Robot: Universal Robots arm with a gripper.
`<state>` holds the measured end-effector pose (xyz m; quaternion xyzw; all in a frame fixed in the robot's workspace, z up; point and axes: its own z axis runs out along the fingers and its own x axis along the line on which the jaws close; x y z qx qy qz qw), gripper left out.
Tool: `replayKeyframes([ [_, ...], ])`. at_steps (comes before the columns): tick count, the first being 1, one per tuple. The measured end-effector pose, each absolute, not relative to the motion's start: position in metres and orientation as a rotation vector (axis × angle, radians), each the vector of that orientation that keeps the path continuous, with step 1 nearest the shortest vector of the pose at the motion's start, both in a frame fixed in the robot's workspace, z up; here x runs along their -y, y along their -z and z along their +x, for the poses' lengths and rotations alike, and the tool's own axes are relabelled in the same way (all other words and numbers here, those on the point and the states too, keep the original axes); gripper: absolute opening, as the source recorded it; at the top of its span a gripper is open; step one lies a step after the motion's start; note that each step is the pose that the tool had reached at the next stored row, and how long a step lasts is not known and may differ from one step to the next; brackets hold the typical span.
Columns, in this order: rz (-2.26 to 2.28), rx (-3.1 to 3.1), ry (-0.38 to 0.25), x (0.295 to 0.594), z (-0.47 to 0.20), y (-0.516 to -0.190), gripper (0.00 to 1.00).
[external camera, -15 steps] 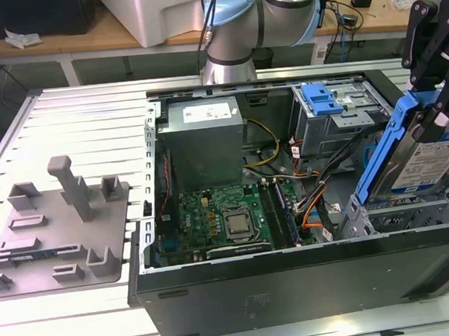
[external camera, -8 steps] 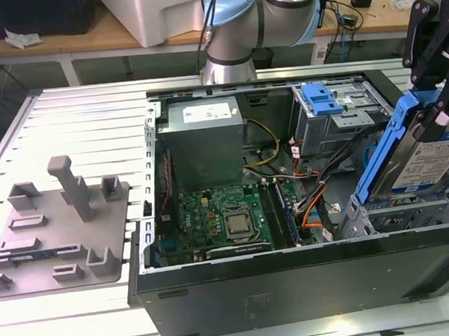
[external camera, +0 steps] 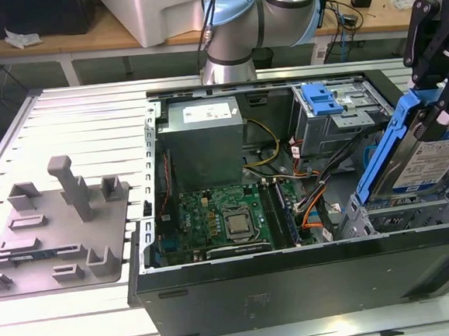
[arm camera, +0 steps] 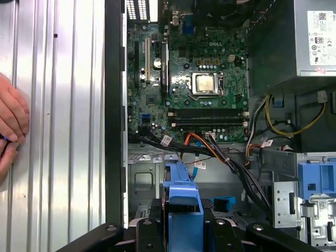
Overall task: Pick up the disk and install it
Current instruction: 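Insert the disk into the insertion slot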
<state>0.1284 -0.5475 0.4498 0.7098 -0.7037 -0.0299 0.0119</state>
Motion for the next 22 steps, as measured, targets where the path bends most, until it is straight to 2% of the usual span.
replayKeyframes([
  [22, 2.213, 2.194, 0.093, 0.5486, 0.1286, -0.4463, 0.37],
])
